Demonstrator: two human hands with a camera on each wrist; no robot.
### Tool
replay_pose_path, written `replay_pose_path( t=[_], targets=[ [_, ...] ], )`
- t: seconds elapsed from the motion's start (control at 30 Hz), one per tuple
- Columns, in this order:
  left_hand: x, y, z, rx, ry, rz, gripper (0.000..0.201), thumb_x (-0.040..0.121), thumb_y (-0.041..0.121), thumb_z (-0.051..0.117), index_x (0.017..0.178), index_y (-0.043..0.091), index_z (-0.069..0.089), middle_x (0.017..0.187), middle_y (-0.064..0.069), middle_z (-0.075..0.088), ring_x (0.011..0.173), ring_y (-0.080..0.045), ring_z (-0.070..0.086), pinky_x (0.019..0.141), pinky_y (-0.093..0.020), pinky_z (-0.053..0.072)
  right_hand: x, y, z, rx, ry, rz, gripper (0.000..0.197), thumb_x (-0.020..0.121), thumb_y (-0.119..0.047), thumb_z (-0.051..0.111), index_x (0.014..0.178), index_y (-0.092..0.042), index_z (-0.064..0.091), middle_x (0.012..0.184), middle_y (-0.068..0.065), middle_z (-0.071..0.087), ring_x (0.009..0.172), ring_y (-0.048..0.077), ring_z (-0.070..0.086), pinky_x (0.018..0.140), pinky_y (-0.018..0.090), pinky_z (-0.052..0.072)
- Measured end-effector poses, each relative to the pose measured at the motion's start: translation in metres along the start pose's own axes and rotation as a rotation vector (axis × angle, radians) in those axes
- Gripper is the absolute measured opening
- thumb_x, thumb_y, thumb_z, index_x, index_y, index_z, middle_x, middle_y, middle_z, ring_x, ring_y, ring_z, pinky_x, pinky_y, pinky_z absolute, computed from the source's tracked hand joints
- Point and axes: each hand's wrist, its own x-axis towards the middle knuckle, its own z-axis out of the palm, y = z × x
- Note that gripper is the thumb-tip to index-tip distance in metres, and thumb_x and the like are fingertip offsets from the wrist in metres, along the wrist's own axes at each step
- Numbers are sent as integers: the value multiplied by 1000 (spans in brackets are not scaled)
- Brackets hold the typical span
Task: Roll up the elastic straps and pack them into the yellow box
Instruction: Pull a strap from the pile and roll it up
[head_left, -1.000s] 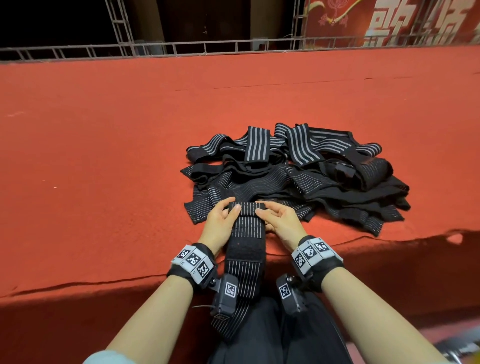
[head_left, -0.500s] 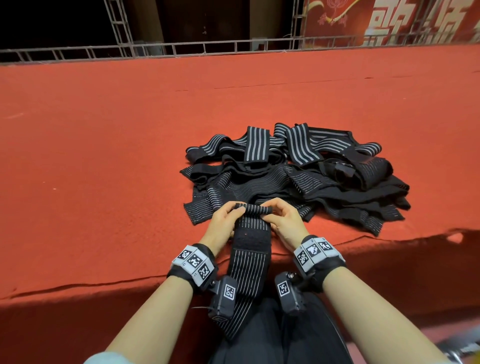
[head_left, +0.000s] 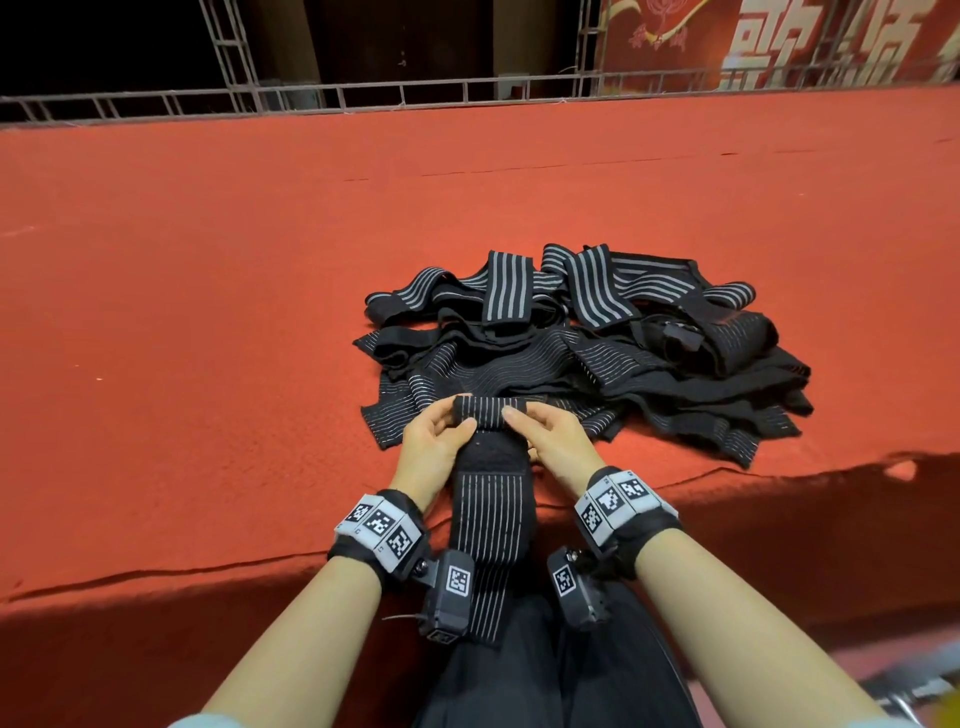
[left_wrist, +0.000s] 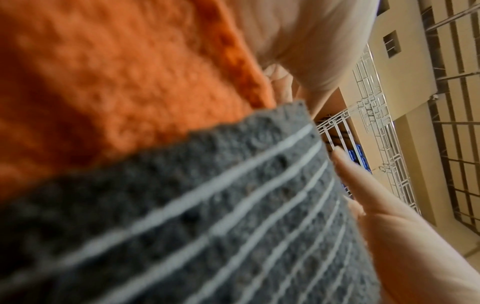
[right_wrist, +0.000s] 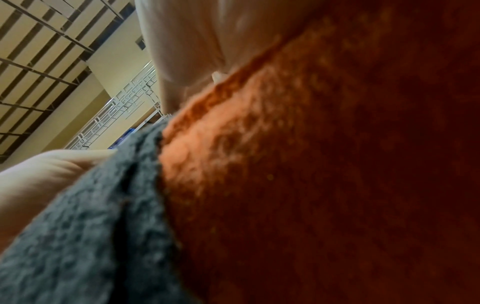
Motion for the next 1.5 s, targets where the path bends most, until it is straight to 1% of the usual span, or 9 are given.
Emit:
replay_pose_path(
  t=[0.1,0.23,0.5,0.67,0.83,1.0,1.13,1.27,1.5],
  targets=[
    [-2,1,1,81,-36,49,38,93,-5,53,127,12,54,115,-1,65,107,-13,61,90,-18,50,-2,0,0,8,-15,-26,11,95,-8,58,103,-4,64,83,-6,73,75,-1,67,64,14,50],
    [1,-2,3,335,-131,35,55,103,19,42,153,20,20,146,6,40,135,-7,37,116,-28,26,2,5,-1,-81,-6,-46,15,95,-18,59,106,-10,66,108,5,72,104,18,67,94,36,52],
    [3,-8,2,372,-150,34,52,102,19,40,151,27,23,146,-2,44,133,-14,42,113,-30,31,-1,3,-3,4,-4,-79,16,92,-1,58,102,-12,62,107,12,69,100,19,67,87,29,53],
    [3,0,6,239,-82,6,26,97,1,45,121,7,55,105,-5,64,101,-17,60,91,-21,47,0,2,-6,39,31,-74,26,87,14,52,99,-7,61,85,1,62,53,-8,56,50,7,41],
    [2,0,7,189,-88,-38,23,97,33,47,112,25,63,113,-3,67,108,-18,61,95,-31,45,-1,2,-6,40,50,-65,35,84,18,50,96,-11,66,83,0,63,50,-5,54,50,8,41],
    [4,0,5,174,-72,-11,29,100,14,45,125,23,54,119,0,63,106,-8,60,89,-17,46,6,-1,-3,271,47,108,38,93,7,38,117,-12,61,103,11,68,84,17,65,81,34,54],
    [1,1,6,108,-46,-33,39,100,6,43,137,19,43,112,1,62,95,-2,60,82,-11,48,6,-7,-1,247,16,139,23,100,-19,42,108,-12,63,91,6,68,69,13,63,61,27,50],
    [1,-2,6,103,-10,-46,44,99,3,45,142,9,39,133,-13,56,120,-21,56,108,-36,41,9,-2,-1,79,-42,129,36,98,-34,51,102,-2,67,64,-3,58,48,4,51,42,16,37],
    [-2,-2,5,164,-36,15,42,91,-5,56,130,9,50,120,-4,62,111,-11,60,98,-19,46,7,4,-10,49,-71,77,19,89,-6,65,105,-15,60,101,7,69,93,19,67,82,36,53]
  ],
)
